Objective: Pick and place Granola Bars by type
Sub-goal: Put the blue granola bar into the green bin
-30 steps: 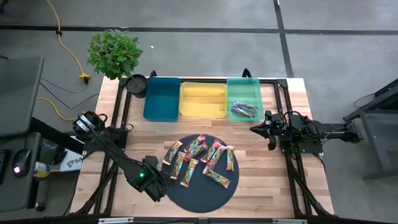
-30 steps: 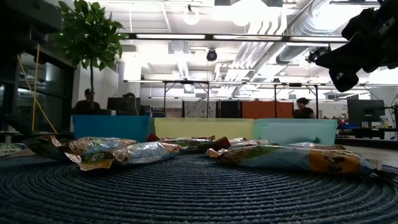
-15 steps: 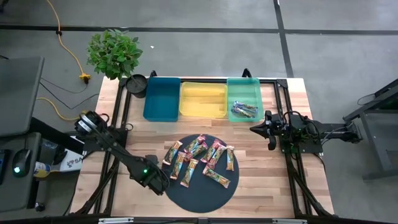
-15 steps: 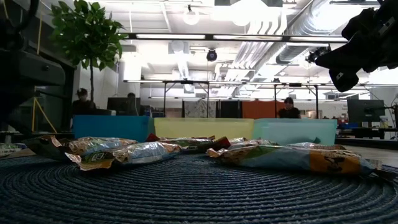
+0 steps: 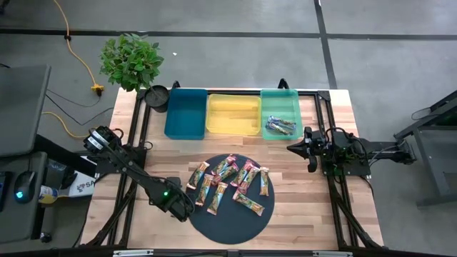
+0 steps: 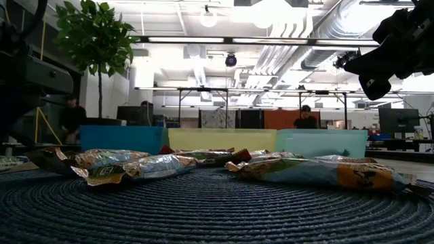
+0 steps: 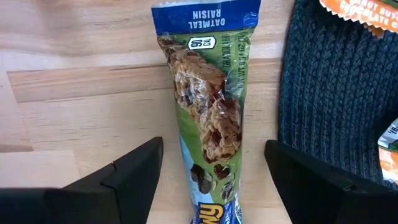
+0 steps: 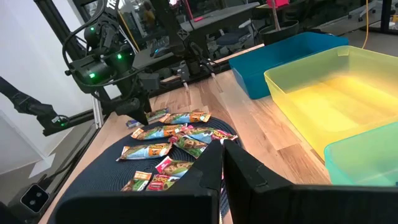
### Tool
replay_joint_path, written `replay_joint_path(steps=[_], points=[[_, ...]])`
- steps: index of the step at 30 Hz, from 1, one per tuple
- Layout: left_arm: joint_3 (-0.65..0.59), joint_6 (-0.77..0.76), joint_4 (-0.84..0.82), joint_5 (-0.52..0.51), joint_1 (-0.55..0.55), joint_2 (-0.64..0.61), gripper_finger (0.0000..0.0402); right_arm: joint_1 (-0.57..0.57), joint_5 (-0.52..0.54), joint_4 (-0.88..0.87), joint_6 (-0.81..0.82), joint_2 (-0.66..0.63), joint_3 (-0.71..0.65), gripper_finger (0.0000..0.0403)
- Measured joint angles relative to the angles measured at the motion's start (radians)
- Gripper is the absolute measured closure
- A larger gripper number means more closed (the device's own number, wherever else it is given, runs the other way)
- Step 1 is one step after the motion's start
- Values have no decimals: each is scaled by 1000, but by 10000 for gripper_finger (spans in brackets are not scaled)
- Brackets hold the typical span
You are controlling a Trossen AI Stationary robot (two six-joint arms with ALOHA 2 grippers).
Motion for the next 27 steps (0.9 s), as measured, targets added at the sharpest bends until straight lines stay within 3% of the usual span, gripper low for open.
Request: replay_joint_path(steps=[5,17,27], points=[[0,-1,2,2,0,1,120,0,0,0,0,0,0,402],[0,-6,15,8,0,2,197,0,0,0,0,0,0,403],[0,-3,17,9,-1,2,220,0,0,0,0,0,0,403]])
